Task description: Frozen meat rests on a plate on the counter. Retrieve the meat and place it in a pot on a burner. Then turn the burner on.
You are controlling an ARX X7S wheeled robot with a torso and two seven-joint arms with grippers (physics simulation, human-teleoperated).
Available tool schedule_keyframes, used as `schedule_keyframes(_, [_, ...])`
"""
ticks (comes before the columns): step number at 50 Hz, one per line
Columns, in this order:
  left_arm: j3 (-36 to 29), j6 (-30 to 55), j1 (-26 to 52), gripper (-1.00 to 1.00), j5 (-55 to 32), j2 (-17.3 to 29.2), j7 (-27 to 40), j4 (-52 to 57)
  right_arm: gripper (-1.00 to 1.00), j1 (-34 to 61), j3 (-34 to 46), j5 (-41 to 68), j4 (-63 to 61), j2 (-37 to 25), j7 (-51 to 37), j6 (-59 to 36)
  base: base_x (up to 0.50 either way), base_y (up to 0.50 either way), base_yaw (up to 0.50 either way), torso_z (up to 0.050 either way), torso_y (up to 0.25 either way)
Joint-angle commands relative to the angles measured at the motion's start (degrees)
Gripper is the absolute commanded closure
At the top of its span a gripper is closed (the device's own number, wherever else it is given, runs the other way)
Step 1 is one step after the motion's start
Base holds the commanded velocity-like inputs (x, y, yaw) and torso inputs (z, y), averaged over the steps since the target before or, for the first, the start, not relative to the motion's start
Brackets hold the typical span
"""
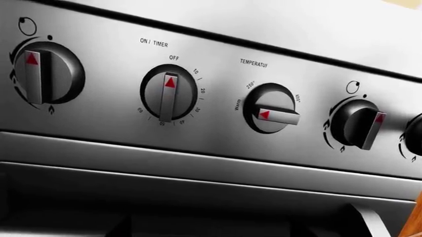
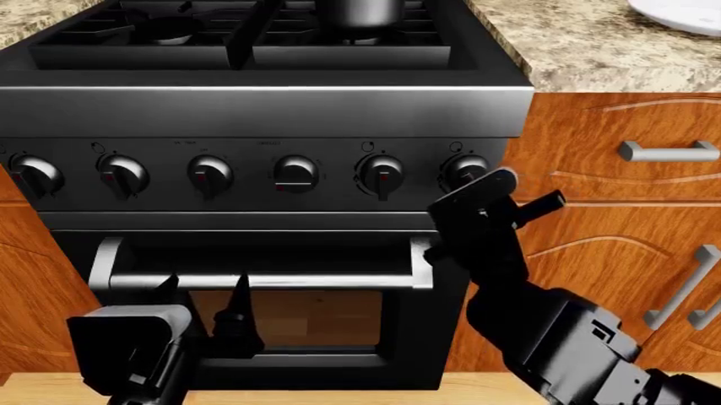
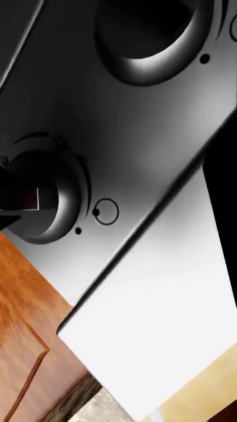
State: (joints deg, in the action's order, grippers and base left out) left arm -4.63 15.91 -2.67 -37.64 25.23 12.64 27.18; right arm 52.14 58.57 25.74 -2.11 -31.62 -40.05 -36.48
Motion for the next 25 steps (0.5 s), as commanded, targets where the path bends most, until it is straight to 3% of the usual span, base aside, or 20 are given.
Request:
schedule_keyframes(1, [-0.10,-0.14,0.03,-1.00,-0.11,0.06,0.06,-0.12,1.00,3.04,0.29,-6.55,0.55,-2.48,-2.09,-5.79,0.00,0.00,0.00,0.000,0.000])
schedule_keyframes(25, [-0.23,-0.43,-0.34,-1.00,-0.30,0.36,0.33,0.31,1.00,4.94,3.86,-11.07,-1.39,-2.88,-3.85,-10.39,0.00,0.00,0.00,0.000,0.000])
